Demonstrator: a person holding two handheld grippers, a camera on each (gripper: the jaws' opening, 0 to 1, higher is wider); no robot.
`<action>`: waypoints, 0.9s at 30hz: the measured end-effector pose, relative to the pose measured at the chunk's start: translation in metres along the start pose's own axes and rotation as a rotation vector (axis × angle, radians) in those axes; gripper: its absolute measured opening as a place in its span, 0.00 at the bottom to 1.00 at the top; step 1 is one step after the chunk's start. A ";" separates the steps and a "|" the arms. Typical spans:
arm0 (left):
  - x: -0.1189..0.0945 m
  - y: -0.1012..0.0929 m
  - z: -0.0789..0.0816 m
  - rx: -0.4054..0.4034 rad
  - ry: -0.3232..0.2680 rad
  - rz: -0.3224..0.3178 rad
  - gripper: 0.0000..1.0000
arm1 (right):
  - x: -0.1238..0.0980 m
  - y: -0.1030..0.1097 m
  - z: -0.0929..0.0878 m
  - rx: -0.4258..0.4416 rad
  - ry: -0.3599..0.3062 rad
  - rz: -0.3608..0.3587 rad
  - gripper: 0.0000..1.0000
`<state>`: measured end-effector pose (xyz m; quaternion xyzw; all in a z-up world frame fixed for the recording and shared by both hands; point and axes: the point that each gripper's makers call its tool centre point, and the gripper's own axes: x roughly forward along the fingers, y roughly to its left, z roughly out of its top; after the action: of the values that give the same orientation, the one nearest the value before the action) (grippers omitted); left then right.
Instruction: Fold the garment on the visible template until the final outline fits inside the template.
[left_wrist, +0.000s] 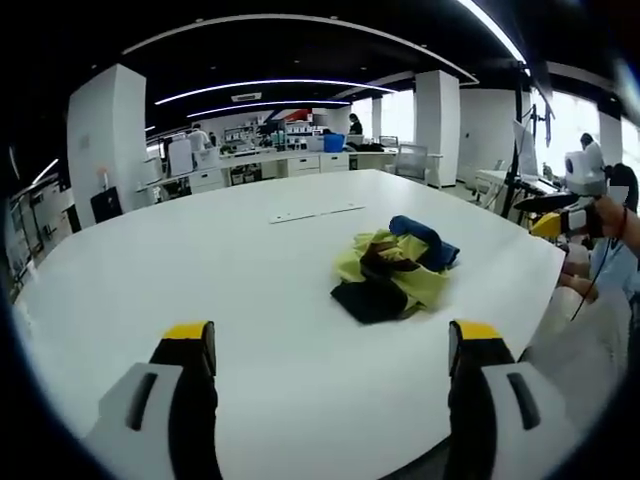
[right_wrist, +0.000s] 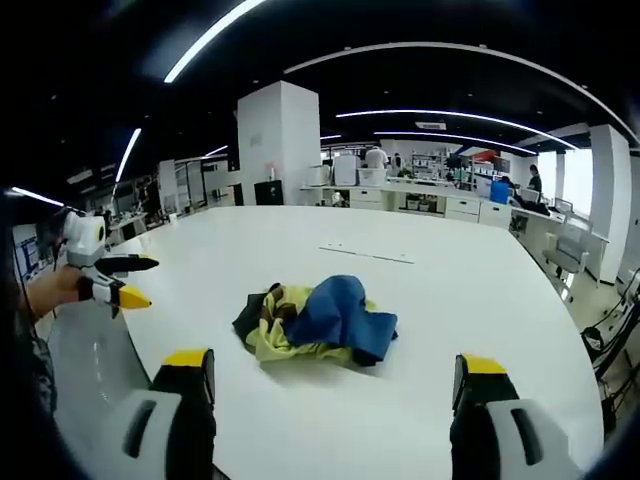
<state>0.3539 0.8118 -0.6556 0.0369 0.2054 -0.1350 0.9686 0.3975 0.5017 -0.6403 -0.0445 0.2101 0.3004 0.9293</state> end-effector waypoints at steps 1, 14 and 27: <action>0.000 0.000 0.000 0.001 0.001 -0.001 0.94 | 0.000 0.000 0.000 -0.002 0.000 -0.001 1.00; 0.002 -0.005 0.002 0.011 -0.002 -0.019 0.93 | -0.003 -0.001 -0.003 -0.005 0.007 -0.009 1.00; 0.003 -0.014 0.009 0.006 -0.004 -0.033 0.90 | -0.002 -0.009 0.003 -0.015 0.006 0.012 1.00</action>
<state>0.3564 0.7968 -0.6491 0.0360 0.2035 -0.1519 0.9666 0.4021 0.4942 -0.6374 -0.0509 0.2111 0.3074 0.9265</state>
